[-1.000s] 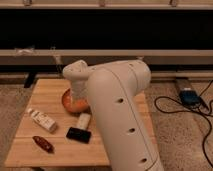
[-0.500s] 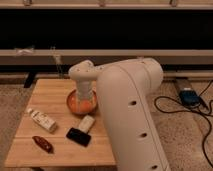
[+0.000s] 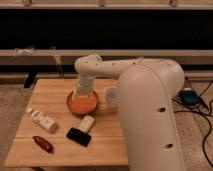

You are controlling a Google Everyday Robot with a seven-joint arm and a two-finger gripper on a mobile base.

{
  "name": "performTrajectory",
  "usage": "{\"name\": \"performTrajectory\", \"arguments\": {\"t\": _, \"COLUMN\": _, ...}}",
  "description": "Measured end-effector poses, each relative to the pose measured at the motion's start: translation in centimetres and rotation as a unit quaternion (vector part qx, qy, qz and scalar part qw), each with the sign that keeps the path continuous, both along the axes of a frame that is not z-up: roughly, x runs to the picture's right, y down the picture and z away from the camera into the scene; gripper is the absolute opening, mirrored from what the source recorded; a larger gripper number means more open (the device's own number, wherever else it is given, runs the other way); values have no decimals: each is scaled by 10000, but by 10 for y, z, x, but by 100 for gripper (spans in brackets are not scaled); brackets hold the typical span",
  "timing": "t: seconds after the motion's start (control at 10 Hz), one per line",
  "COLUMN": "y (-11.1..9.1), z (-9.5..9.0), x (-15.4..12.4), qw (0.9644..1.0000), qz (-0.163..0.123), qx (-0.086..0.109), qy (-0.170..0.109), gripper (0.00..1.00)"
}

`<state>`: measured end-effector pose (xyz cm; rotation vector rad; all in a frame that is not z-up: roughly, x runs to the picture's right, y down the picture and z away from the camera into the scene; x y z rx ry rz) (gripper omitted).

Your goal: Push the ceramic bowl across the table

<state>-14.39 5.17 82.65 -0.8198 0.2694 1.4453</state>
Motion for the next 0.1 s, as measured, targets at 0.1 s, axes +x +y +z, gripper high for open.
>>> {"name": "performTrajectory", "arguments": {"t": 0.1, "y": -7, "z": -4, "x": -7, "qw": 9996, "qz": 153, "qx": 78, "qy": -202, "gripper": 65}}
